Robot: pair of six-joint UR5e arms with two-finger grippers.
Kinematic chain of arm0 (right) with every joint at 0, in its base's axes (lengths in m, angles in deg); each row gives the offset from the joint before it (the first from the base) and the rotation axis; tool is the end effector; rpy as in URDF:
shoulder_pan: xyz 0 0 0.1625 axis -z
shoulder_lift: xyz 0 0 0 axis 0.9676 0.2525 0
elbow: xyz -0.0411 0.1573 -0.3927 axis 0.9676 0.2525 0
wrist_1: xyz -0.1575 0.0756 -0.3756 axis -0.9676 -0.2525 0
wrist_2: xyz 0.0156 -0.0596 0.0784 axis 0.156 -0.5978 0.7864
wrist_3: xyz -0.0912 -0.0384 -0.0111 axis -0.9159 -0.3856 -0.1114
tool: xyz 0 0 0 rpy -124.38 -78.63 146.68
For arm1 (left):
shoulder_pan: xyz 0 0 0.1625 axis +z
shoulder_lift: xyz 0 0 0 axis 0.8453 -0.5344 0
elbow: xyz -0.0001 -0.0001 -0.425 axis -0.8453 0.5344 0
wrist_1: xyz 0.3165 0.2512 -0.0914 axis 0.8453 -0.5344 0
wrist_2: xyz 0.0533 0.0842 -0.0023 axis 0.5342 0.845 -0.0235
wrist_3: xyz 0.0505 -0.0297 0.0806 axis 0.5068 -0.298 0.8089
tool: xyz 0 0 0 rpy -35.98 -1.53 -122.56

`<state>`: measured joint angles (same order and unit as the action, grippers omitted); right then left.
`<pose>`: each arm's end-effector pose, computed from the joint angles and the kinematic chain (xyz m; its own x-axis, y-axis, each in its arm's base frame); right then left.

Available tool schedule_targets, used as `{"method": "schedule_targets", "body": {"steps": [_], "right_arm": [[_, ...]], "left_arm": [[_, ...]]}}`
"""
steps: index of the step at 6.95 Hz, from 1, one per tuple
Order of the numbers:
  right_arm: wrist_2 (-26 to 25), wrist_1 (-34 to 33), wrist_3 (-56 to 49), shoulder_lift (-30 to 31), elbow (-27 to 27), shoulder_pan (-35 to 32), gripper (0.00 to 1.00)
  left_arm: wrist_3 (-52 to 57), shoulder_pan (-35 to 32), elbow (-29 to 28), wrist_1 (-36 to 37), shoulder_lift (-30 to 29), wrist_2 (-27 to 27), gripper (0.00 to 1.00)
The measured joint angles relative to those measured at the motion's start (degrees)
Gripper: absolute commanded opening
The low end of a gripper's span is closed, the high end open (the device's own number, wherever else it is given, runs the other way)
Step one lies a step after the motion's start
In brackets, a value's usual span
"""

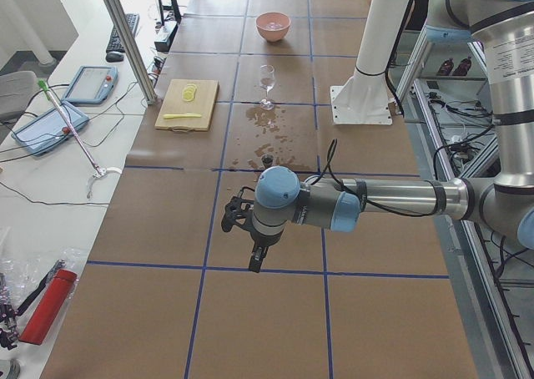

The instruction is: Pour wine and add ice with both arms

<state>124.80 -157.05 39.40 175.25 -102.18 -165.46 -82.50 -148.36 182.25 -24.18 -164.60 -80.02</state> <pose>0.0632 -0.3644 0.6331 0.7036 -0.0810 0.7059 0.0413 0.9965 0.0731 -0.0686 -0.3915 0.6187 0.7164 0.2617 -0.6468 -0.0790 0.9515 0.2975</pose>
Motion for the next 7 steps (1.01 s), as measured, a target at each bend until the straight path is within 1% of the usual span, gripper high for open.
{"method": "schedule_targets", "body": {"steps": [2, 3, 4, 5, 7], "right_arm": [[1.40, 0.98, 0.30, -1.52, -0.57, 0.00, 1.00], [1.59, 2.80, 0.37, -1.97, -0.80, 0.00, 1.00], [1.58, 5.04, 0.43, -2.15, -0.87, 0.00, 1.00], [1.53, 7.15, 0.68, -2.16, -1.00, -0.03, 1.00], [1.51, 9.77, 1.16, -2.29, -1.00, -0.07, 1.00]], "left_arm": [[-0.26, -0.07, -0.57, -5.03, -0.94, -0.13, 1.00], [-0.33, -0.13, -1.16, -8.65, -1.71, -0.26, 1.00], [-0.38, -0.17, -1.51, -12.91, -2.07, -0.28, 1.00], [-1.29, -0.20, -2.26, -19.00, -2.45, -0.22, 1.00], [-3.54, -0.27, -3.84, -29.45, -2.85, -0.24, 1.00]]}}
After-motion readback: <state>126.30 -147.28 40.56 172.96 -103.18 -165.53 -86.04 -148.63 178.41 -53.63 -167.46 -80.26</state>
